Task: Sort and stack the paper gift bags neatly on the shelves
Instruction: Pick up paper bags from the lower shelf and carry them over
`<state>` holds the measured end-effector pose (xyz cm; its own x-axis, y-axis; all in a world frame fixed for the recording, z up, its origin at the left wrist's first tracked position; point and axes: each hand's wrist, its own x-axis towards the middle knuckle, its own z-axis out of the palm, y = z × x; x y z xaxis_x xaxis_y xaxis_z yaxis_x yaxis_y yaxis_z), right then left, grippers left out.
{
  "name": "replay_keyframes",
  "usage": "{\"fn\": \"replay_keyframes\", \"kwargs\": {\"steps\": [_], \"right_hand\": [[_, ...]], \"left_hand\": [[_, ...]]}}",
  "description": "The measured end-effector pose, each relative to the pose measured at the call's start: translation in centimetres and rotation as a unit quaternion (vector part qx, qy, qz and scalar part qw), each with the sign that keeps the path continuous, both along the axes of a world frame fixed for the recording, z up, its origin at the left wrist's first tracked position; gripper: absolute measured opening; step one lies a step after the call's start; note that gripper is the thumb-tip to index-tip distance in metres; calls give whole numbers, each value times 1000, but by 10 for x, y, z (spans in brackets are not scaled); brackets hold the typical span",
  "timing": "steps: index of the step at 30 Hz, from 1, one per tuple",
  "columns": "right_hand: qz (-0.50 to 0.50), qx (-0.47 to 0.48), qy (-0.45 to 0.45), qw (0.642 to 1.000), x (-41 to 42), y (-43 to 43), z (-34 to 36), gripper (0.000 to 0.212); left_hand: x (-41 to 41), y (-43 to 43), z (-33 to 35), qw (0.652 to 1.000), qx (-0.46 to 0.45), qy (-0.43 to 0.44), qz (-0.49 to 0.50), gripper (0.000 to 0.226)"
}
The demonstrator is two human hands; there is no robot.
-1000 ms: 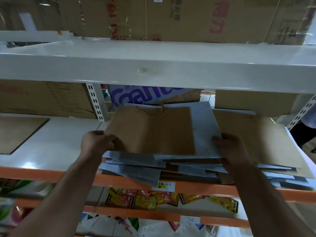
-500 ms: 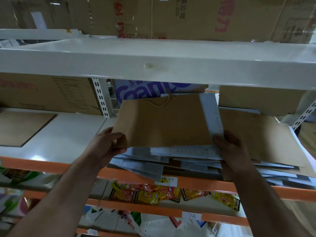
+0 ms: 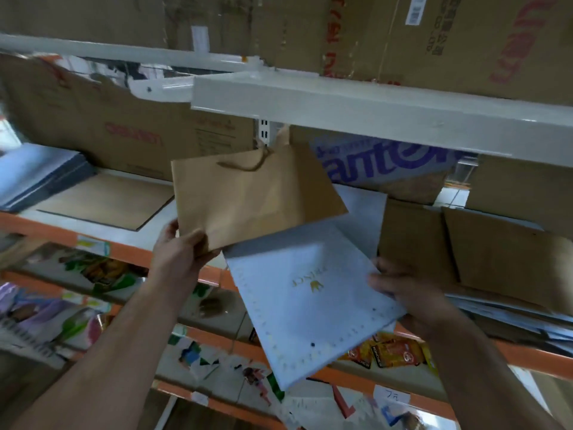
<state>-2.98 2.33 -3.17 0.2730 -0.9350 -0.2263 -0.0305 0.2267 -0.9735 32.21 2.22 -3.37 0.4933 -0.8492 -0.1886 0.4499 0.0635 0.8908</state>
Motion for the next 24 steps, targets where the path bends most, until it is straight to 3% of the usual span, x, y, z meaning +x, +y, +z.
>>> {"fn": "replay_keyframes", "kwargs": {"steps": [4,7,15,24], "right_hand": [[-64,-22,32,997,63,14,-3,18],[-99,-46,42,993,114,31,0,16],[-76,-43,42,995,244,62,-3,11],[-57,-44,28,997,361,44,-10,20]], "left_hand": [[67,29,-6,999,11,11,46,36],[113,55,-12,999,14,20,48,37],[209,111,-16,999,17,11,43,39],[294,129,-23,996,36,23,74,30]]}}
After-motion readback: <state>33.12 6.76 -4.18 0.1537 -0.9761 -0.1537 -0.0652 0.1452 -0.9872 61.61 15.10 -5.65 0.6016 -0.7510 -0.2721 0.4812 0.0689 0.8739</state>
